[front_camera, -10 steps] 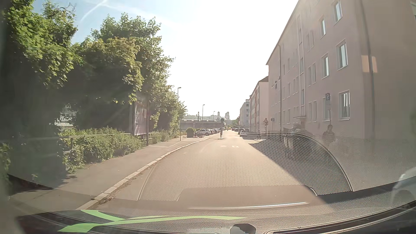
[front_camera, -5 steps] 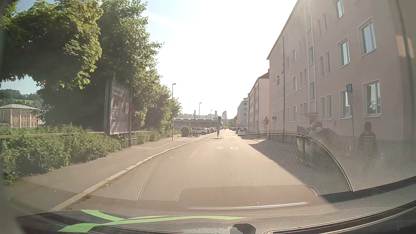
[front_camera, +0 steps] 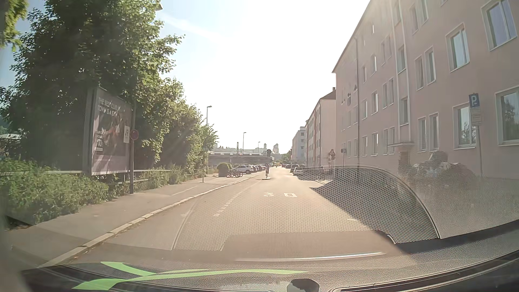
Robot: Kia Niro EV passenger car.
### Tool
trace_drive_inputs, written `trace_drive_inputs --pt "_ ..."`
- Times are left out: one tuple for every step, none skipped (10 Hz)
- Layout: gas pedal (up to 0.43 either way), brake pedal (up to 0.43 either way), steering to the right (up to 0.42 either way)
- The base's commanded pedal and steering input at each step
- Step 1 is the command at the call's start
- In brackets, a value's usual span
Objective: Follow the waypoints while adhering to traffic rules and regulations
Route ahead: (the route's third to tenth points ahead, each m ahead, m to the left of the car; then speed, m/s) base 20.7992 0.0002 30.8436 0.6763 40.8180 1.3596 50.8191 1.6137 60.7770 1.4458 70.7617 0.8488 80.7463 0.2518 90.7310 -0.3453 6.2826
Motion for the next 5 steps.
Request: trace_drive_inputs --pt "0.0 0.03 0.017" --pt "0.0 0.024 0.017" --pt "0.0 0.03 0.018" --pt "0.0 0.03 0.019" --pt "0.0 0.018 0.019"
